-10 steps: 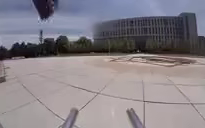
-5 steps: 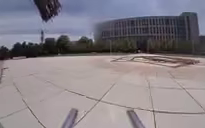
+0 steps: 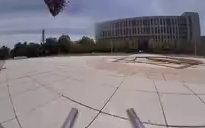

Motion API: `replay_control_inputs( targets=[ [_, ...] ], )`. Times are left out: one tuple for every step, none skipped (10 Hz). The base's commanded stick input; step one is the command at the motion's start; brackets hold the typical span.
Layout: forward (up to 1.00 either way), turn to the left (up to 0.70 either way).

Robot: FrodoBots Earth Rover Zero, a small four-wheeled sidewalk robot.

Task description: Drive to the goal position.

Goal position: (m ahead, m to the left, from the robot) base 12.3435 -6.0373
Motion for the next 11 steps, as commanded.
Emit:
replay_control_inputs(
  targets=[
    [0.5, 0.0],
    [0.5, 0.0],
    [0.5, 0.0],
    [0.5, 0.0],
    [0.5, 0.0],
    [0.5, 0.0],
    [0.5, 0.0],
    [0.5, 0.0],
    [0.5, 0.0],
    [0.5, 0.0],
    [0.5, 0.0]
  ],
)
